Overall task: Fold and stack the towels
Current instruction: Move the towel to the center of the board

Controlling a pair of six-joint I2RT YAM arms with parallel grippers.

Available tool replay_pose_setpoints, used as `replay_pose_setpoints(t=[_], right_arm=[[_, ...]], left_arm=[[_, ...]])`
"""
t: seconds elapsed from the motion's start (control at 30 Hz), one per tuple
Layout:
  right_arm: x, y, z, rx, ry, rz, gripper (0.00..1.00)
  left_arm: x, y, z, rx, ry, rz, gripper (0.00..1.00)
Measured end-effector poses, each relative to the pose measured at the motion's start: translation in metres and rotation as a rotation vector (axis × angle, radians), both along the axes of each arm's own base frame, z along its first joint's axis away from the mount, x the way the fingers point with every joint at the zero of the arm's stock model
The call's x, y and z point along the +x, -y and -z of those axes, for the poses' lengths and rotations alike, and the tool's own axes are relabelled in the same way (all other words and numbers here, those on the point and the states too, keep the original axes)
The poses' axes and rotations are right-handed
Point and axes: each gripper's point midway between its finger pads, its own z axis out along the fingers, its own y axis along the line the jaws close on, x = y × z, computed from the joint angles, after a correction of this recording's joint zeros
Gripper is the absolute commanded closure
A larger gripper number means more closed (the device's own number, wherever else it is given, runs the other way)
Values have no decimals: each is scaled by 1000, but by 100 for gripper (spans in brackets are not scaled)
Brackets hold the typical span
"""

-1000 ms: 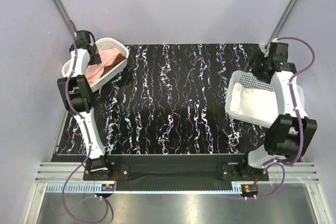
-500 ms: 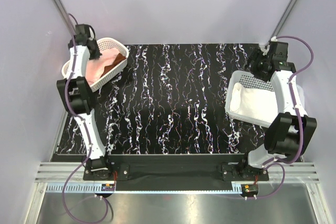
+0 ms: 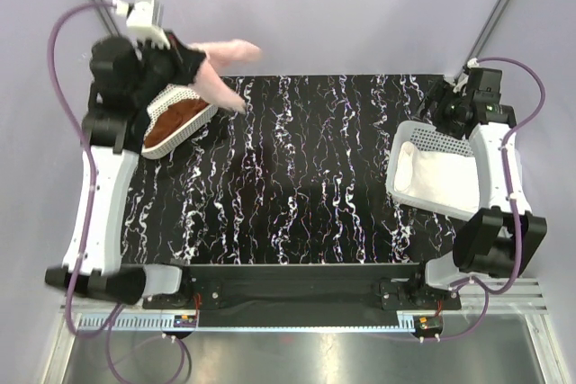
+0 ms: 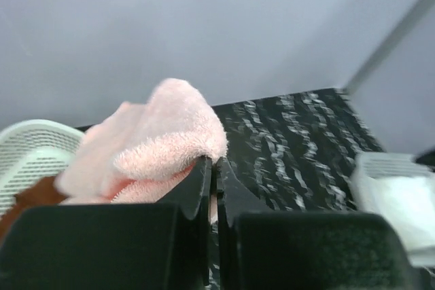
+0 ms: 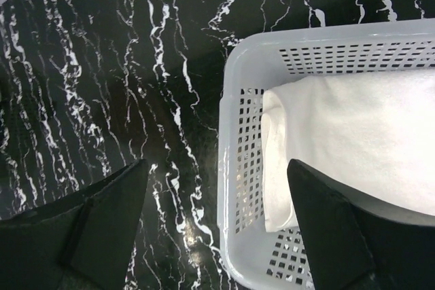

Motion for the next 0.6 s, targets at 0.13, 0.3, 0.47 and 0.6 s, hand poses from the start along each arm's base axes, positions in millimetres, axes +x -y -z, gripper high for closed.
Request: replay_pose_setpoints(t=[0.13, 0.3, 0.47, 0.6], right_arm=[[-9, -10, -20, 17, 40, -15, 10], [-28, -45, -23, 8, 37, -92, 11], [-47, -88, 2, -29, -47, -190, 12], [-59, -122, 21, -70, -99, -257, 17]], left_arm=[[-42, 37, 81, -59, -143, 135, 82], [-85, 69, 280, -43, -639, 203, 52], [-138, 53, 371, -33, -929, 139, 42], [-128, 60, 349, -81, -841, 161, 42]])
